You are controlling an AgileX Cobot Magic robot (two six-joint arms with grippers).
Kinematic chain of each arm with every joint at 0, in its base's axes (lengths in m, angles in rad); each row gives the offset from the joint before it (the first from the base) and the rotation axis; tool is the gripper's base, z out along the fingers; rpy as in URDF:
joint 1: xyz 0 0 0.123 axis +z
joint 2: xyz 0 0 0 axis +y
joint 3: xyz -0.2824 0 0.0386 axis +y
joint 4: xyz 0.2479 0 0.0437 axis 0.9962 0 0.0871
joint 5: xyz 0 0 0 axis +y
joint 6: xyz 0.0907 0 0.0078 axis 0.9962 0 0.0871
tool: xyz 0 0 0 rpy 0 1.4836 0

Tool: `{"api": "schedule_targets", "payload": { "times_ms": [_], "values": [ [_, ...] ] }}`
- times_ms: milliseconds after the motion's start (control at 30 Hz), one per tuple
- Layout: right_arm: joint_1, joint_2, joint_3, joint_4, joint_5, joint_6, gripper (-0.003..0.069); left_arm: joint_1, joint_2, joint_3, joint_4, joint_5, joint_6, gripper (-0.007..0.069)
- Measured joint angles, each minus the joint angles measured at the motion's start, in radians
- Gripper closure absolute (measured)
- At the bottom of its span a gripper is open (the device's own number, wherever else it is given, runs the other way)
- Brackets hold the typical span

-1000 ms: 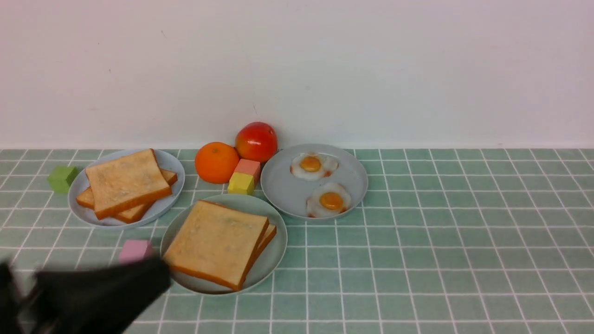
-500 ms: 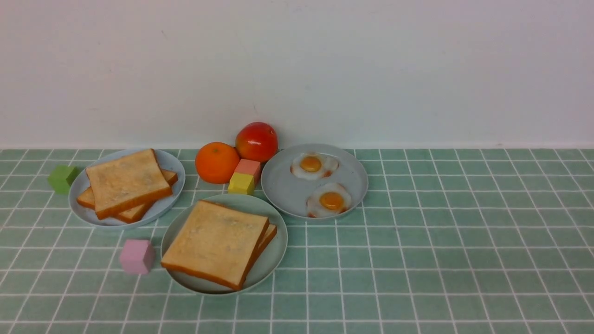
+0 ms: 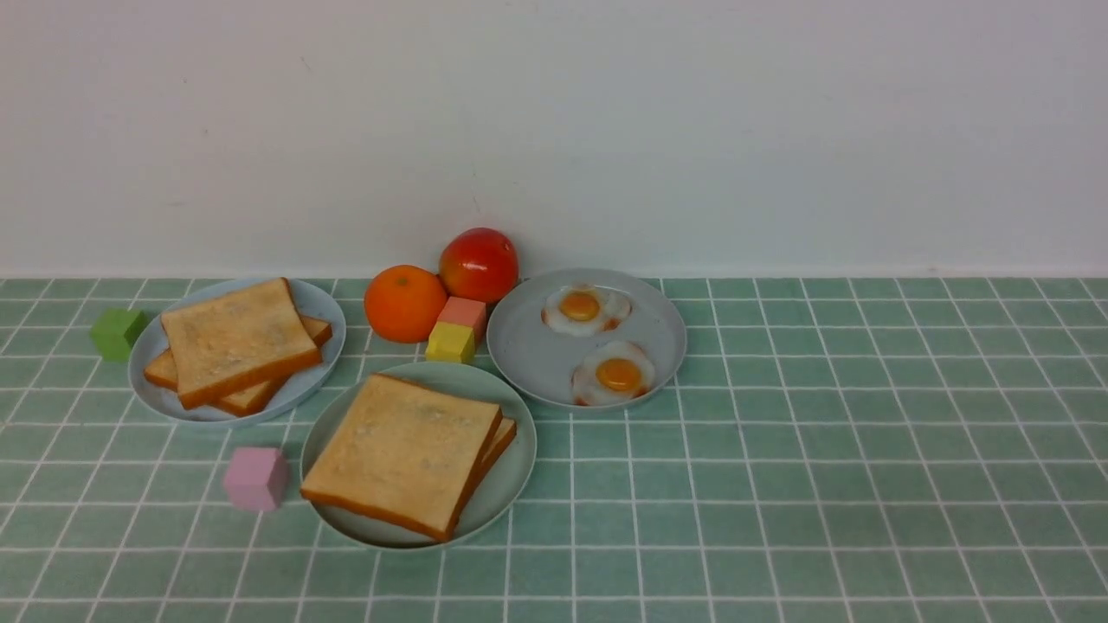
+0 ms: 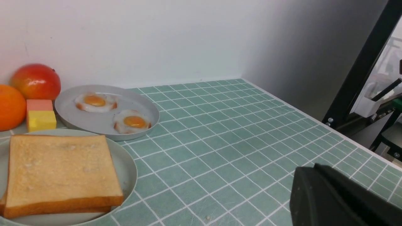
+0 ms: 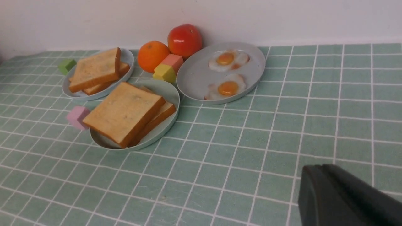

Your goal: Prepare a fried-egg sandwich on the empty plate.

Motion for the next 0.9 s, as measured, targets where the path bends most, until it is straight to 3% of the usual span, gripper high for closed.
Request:
{"api": "schedule_targets", "payload": {
  "times_ms": [67,167,333,400,533,900],
  "values": [
    [-0.012,-0.007,0.001,0.000,0.001,0.000,0.0645,0.000,0.000,0.000,0.000,0.001,0.000,0.0638],
    [-0.107,-0.042,0.012,0.004,-0.002,-0.007,0.0650,0.000,0.000,0.000,0.000,0.003,0.000,0.0638],
    [-0.372,-0.178,0.224,0.130,-0.127,-0.231,0.0673,0.000,0.000,0.000,0.000,0.004,0.000,0.0638],
    [-0.412,-0.230,0.331,0.158,-0.181,-0.316,0.0673,0.000,0.000,0.000,0.000,0.005,0.000,0.0636],
    [-0.433,-0.322,0.526,0.184,-0.258,-0.375,0.0673,0.000,0.000,0.000,0.000,0.006,0.000,0.0634],
    [-0.437,-0.328,0.535,0.179,-0.244,-0.375,0.0673,0.000,0.000,0.000,0.000,0.016,0.000,0.0629]
  ]
}}
